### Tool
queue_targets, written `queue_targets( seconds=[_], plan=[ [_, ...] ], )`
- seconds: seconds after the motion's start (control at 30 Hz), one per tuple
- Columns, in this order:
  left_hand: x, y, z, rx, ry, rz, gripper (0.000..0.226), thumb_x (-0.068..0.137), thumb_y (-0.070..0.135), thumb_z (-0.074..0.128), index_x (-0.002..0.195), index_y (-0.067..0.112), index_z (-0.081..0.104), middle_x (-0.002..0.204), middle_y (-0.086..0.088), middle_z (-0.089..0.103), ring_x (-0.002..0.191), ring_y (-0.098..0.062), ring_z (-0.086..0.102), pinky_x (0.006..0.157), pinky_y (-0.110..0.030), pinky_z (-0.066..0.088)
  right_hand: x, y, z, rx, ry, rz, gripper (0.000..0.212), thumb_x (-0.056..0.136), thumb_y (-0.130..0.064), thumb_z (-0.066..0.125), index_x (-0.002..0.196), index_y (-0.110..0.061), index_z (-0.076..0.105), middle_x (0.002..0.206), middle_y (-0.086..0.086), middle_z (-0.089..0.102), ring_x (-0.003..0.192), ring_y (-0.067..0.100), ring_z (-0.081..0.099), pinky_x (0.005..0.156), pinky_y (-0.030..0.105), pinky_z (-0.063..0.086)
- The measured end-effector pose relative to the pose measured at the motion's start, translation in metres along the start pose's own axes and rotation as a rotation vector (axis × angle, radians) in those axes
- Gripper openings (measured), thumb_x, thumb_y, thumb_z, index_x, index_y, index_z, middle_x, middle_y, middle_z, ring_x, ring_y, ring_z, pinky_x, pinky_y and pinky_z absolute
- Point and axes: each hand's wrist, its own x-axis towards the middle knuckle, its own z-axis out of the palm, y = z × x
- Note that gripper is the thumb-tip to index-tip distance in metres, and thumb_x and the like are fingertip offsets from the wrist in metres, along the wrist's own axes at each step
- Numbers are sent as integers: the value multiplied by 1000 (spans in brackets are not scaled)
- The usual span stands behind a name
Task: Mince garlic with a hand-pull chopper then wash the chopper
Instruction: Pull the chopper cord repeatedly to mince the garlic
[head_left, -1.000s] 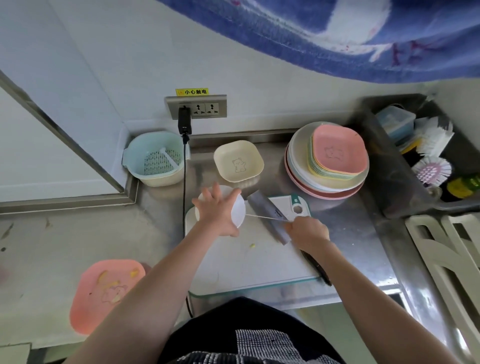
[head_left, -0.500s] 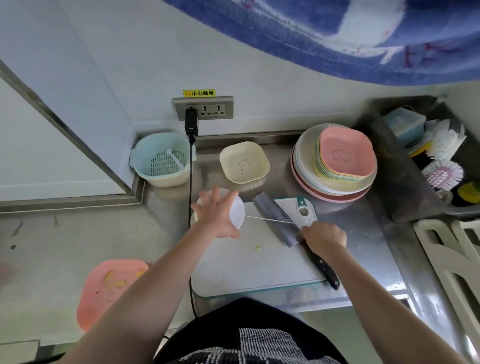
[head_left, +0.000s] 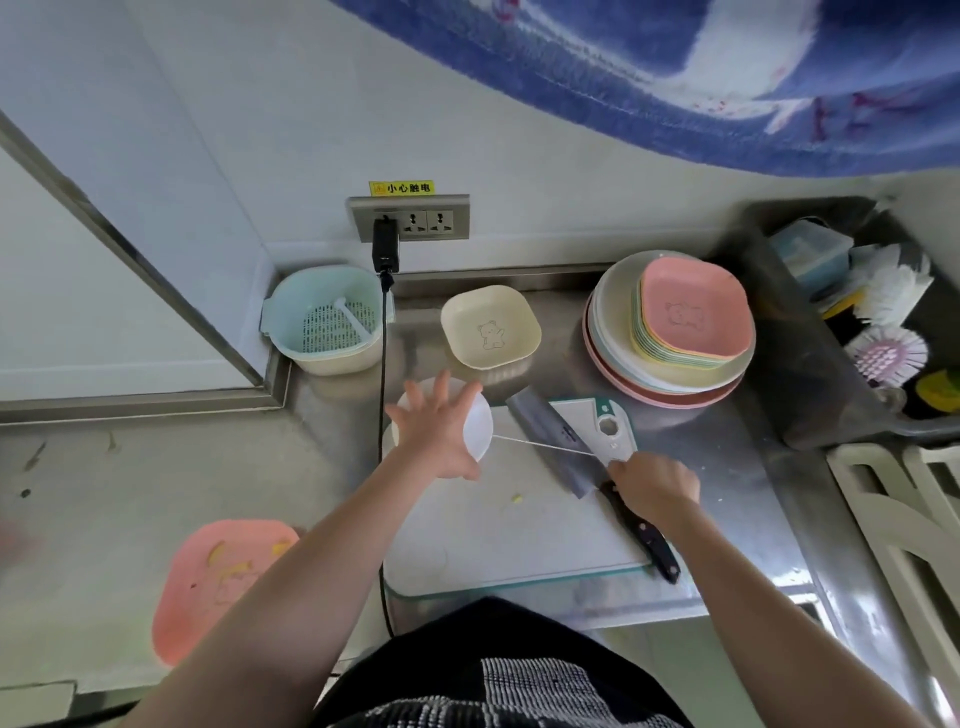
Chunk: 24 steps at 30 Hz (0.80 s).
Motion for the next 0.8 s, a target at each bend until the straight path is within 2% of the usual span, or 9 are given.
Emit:
queue_targets(
  seconds=[0.07, 0.13, 0.23, 0.3, 0.43, 0.53, 0.63, 0.73, 0.8],
  plan=[
    [0, 7, -1, 83, 19, 29, 110, 52, 44, 81, 138, 42, 13, 151, -1, 3, 134, -46, 6, 100, -63, 27, -2, -13, -6, 29, 16, -74, 41, 96, -38, 36, 108, -11, 65, 112, 12, 66, 104, 31, 60, 79, 31, 43],
    [-2, 14, 0, 149, 51, 52, 110, 53, 44, 80, 139, 41, 12, 150, -1, 4, 134, -46, 5, 99, -62, 28, -11, -50, -12, 32, 8, -277, 41, 95, -37, 35, 98, -10, 65, 103, 13, 66, 101, 31, 61, 78, 32, 42],
    [-2, 11, 0, 129, 57, 44, 110, 54, 46, 80, 140, 41, 11, 151, -1, 1, 135, -46, 3, 100, -62, 27, -33, -97, -11, 41, -78, -542, 37, 96, -37, 33, 79, -11, 51, 83, 10, 55, 84, 28, 52, 67, 31, 35],
    [-3, 8, -1, 111, 55, 39, 110, 54, 45, 80, 140, 42, 11, 151, 0, 1, 135, -46, 5, 100, -62, 29, -27, -94, -9, 65, -72, -532, 38, 96, -38, 33, 74, -12, 50, 78, 7, 52, 82, 28, 50, 66, 31, 35],
    [-4, 5, -1, 113, 65, 52, 110, 52, 44, 79, 139, 42, 12, 148, 0, 5, 134, -46, 7, 98, -60, 31, 0, -30, -7, 24, -53, -219, 41, 96, -38, 36, 112, -11, 62, 113, 12, 63, 106, 31, 58, 85, 33, 44],
    [-2, 3, 1, 104, 61, 18, 112, 51, 46, 78, 139, 42, 11, 149, 0, 3, 134, -45, 8, 98, -59, 32, 3, 3, -9, -53, -13, -111, 42, 96, -41, 34, 110, -11, 62, 115, 12, 64, 102, 29, 59, 80, 32, 45],
    [-4, 12, -2, 224, 77, 65, 110, 54, 46, 79, 140, 40, 12, 146, 0, 6, 132, -45, 9, 96, -56, 33, -7, -34, -15, -31, 52, -280, 42, 97, -38, 33, 105, -10, 63, 112, 14, 61, 101, 32, 59, 78, 34, 43],
    [-5, 8, -1, 195, 89, 60, 110, 53, 47, 79, 140, 41, 13, 147, 0, 6, 132, -45, 10, 96, -56, 33, -38, -92, -18, -16, 6, -567, 36, 97, -36, 31, 82, -13, 54, 86, 12, 55, 82, 27, 51, 67, 30, 34],
    [-7, 4, 0, 175, 103, 52, 110, 52, 47, 79, 140, 41, 13, 147, 0, 8, 132, -44, 12, 95, -55, 34, -37, -99, -11, -7, 31, -575, 38, 97, -36, 31, 78, -11, 53, 82, 8, 51, 78, 25, 48, 65, 29, 32]
  ],
)
